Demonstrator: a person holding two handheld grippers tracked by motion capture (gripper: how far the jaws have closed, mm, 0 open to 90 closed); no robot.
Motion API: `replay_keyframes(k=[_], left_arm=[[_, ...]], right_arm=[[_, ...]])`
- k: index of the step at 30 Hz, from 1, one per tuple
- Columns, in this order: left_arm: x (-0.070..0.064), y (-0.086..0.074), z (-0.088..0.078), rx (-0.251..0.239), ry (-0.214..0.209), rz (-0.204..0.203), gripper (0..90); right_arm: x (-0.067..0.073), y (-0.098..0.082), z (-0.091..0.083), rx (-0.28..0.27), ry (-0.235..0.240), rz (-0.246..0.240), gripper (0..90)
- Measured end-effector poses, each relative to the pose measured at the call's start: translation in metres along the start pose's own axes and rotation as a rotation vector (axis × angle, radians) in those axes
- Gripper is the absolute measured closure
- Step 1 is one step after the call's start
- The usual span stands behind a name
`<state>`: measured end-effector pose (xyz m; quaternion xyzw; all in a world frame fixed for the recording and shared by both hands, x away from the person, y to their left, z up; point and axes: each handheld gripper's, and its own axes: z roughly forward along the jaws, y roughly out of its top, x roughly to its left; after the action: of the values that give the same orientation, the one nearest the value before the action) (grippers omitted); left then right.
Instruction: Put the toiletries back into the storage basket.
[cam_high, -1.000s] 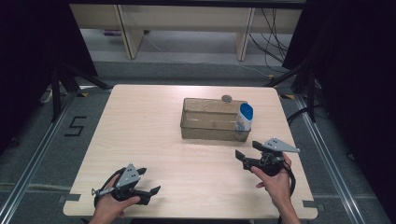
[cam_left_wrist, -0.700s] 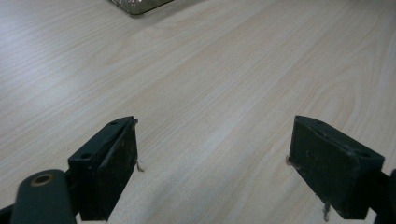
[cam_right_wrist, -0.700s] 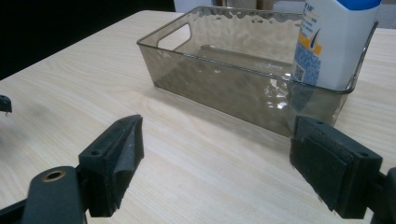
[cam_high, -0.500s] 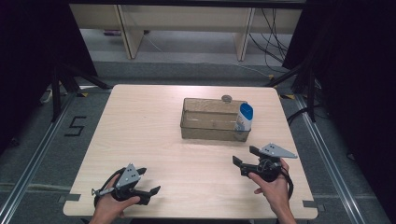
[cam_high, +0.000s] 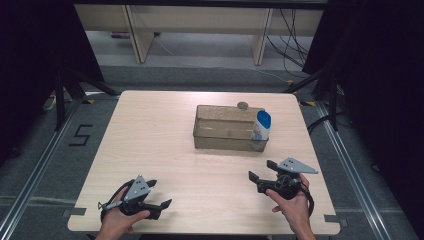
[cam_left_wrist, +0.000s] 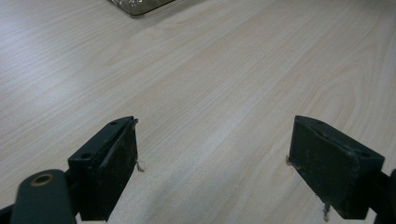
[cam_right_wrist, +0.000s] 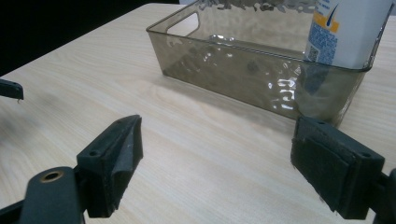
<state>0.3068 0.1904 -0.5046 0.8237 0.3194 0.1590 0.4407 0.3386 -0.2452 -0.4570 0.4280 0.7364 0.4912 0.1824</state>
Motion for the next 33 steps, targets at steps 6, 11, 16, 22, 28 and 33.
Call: replay_keyframes(k=[6,11,16,22,28,33], left_arm=[[0.001,0.000,-0.001,0.012,0.007,0.014,15.2],[0.001,0.000,-0.001,0.012,0.007,0.014,15.2],[0.001,0.000,-0.001,0.012,0.007,0.014,15.2],[0.001,0.000,0.000,0.013,0.006,0.013,15.2],[0.001,0.000,0.000,0.014,0.007,0.014,15.2],[0.000,0.000,0.000,0.000,0.000,-0.003,15.2]], right_arm=[[0.004,-0.004,-0.001,-0.003,0.003,0.016,17.5],[0.008,-0.009,-0.002,0.016,0.019,0.025,17.3],[0.009,-0.012,-0.004,0.018,0.012,0.002,17.1],[0.014,-0.015,-0.007,0.021,0.020,0.021,17.0],[0.014,-0.017,-0.012,0.021,0.019,-0.008,17.0],[0.016,-0.022,-0.013,0.009,0.026,-0.008,16.9]])
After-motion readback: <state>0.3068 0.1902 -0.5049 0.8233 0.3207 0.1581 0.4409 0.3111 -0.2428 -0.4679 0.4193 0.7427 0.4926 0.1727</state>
